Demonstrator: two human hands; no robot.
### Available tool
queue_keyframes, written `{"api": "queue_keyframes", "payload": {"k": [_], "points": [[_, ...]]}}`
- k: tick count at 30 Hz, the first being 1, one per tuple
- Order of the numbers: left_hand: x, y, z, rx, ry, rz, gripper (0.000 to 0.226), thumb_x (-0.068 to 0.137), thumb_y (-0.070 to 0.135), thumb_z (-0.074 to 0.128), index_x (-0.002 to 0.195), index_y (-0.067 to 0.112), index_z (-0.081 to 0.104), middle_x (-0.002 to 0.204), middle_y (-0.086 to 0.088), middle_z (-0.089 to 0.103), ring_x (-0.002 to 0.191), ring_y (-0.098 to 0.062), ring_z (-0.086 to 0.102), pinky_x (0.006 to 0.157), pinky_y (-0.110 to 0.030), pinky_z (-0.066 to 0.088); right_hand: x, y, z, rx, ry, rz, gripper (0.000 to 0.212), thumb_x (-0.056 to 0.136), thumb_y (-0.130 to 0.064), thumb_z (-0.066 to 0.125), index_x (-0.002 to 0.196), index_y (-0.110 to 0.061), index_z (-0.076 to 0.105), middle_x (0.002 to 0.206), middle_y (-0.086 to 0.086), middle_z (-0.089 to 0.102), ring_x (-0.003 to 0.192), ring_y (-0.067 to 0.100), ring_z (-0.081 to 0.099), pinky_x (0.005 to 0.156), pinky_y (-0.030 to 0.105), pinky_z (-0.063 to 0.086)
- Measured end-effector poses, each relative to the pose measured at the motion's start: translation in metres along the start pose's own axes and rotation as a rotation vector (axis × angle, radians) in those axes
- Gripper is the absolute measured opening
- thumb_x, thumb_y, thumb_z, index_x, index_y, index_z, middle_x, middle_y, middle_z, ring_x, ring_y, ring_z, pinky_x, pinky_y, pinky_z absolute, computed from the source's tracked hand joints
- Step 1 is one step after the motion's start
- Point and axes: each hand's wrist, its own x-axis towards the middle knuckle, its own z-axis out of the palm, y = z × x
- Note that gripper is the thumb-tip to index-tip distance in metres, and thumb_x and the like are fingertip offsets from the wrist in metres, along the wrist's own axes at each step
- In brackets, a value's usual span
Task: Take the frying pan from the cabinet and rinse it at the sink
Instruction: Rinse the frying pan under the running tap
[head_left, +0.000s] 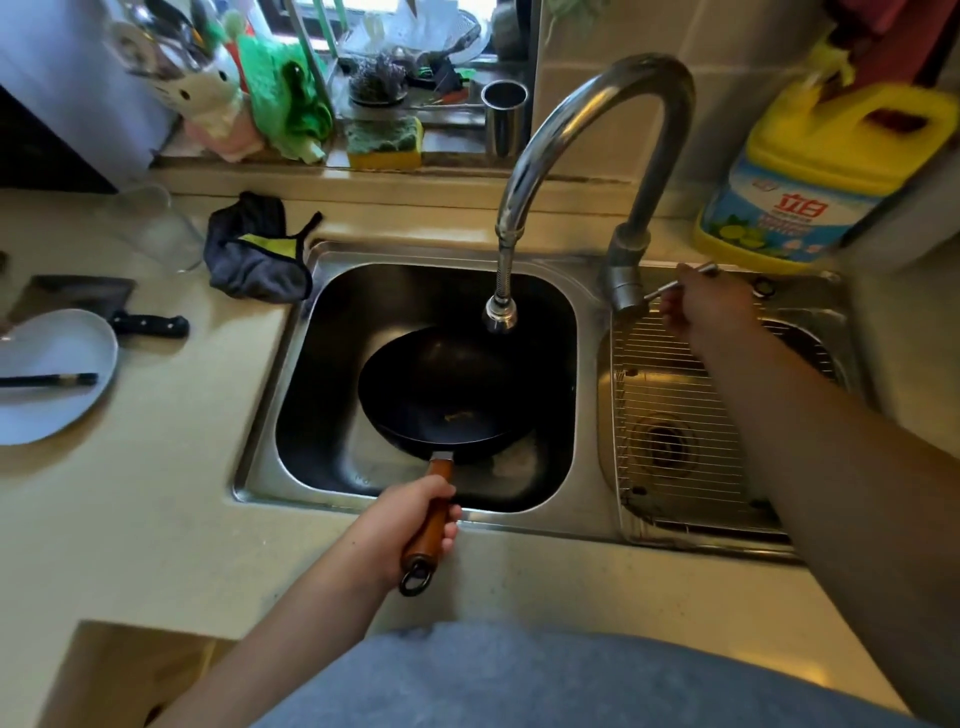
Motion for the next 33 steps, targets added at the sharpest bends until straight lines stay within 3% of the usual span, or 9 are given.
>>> {"api": "queue_keyframes", "payload": {"k": [6, 9, 11, 17, 22, 27, 30, 33], "points": [[-0.003, 0.001, 0.006, -0.029, 0.012, -0.005, 0.013, 0.091, 0.012, 0.057, 0.087, 0.000, 0.056, 0.055, -0.007, 0.061, 0.037, -0.013, 0.054, 0.035, -0.019, 0.046, 0.006, 0.003, -0.002, 0.008, 0.026, -0.045, 0.014, 0.097, -0.015, 0.056, 0.109, -0.008, 0.060, 0.083, 0.008, 0.070, 0.067, 0.013, 0.069, 0.061, 0.029, 0.061], [-0.005, 0.002, 0.009, -0.031, 0.020, -0.011, 0.015, 0.091, 0.013, 0.058, 0.084, -0.001, 0.058, 0.056, -0.008, 0.061, 0.038, -0.013, 0.055, 0.035, -0.020, 0.047, 0.005, 0.007, -0.003, 0.031, 0.037, -0.041, 0.005, 0.097, -0.014, 0.056, 0.093, -0.012, 0.059, 0.082, 0.010, 0.071, 0.064, 0.014, 0.071, 0.064, 0.031, 0.062], [-0.006, 0.003, 0.010, -0.029, 0.026, -0.016, 0.017, 0.091, 0.013, 0.058, 0.082, -0.001, 0.058, 0.056, -0.009, 0.061, 0.037, -0.013, 0.055, 0.034, -0.020, 0.046, 0.005, 0.011, -0.003, 0.041, 0.043, -0.049, 0.014, 0.096, -0.013, 0.056, 0.083, -0.017, 0.056, 0.080, 0.009, 0.070, 0.063, 0.013, 0.071, 0.066, 0.031, 0.062], [-0.008, 0.002, 0.013, -0.026, 0.022, -0.009, 0.016, 0.092, 0.013, 0.057, 0.087, -0.002, 0.058, 0.066, -0.010, 0.058, 0.037, -0.012, 0.054, 0.034, -0.020, 0.046, 0.007, 0.018, -0.003, 0.068, 0.050, -0.050, 0.013, 0.095, -0.014, 0.059, 0.083, -0.018, 0.056, 0.074, 0.007, 0.069, 0.049, 0.008, 0.069, 0.060, 0.029, 0.061], [-0.007, 0.001, 0.012, -0.038, 0.013, -0.013, 0.015, 0.092, 0.012, 0.058, 0.088, -0.002, 0.058, 0.066, -0.010, 0.060, 0.038, -0.013, 0.055, 0.035, -0.019, 0.047, 0.004, 0.022, -0.002, 0.058, 0.011, -0.034, 0.009, 0.096, -0.022, 0.060, 0.100, -0.014, 0.060, 0.078, 0.006, 0.072, 0.058, 0.009, 0.072, 0.055, 0.026, 0.059], [0.000, 0.000, 0.010, -0.041, -0.017, 0.013, 0.017, 0.090, 0.011, 0.058, 0.101, 0.000, 0.052, 0.066, -0.012, 0.061, 0.043, -0.018, 0.058, 0.038, -0.022, 0.048, -0.039, 0.046, 0.003, -0.092, -0.164, 0.095, 0.008, 0.096, -0.025, 0.059, 0.096, -0.017, 0.061, 0.086, 0.010, 0.071, 0.070, 0.019, 0.072, 0.060, 0.032, 0.059], [0.004, -0.001, 0.008, -0.022, -0.046, 0.044, 0.019, 0.090, 0.012, 0.059, 0.100, -0.002, 0.053, 0.064, -0.014, 0.065, 0.054, -0.025, 0.067, 0.042, -0.027, 0.051, -0.090, 0.075, 0.007, -0.307, -0.333, 0.194, 0.021, 0.097, -0.031, 0.058, 0.102, -0.012, 0.064, 0.090, 0.012, 0.071, 0.076, 0.022, 0.072, 0.062, 0.033, 0.058], [0.007, -0.003, 0.009, 0.020, -0.066, 0.081, 0.022, 0.092, 0.015, 0.058, 0.101, -0.005, 0.057, 0.071, -0.018, 0.072, 0.067, -0.030, 0.072, 0.053, -0.033, 0.057, -0.151, 0.104, 0.013, -0.429, -0.551, 0.376, 0.037, 0.094, -0.042, 0.058, 0.102, -0.007, 0.066, 0.089, 0.013, 0.074, 0.075, 0.023, 0.073, 0.056, 0.031, 0.056]]}}
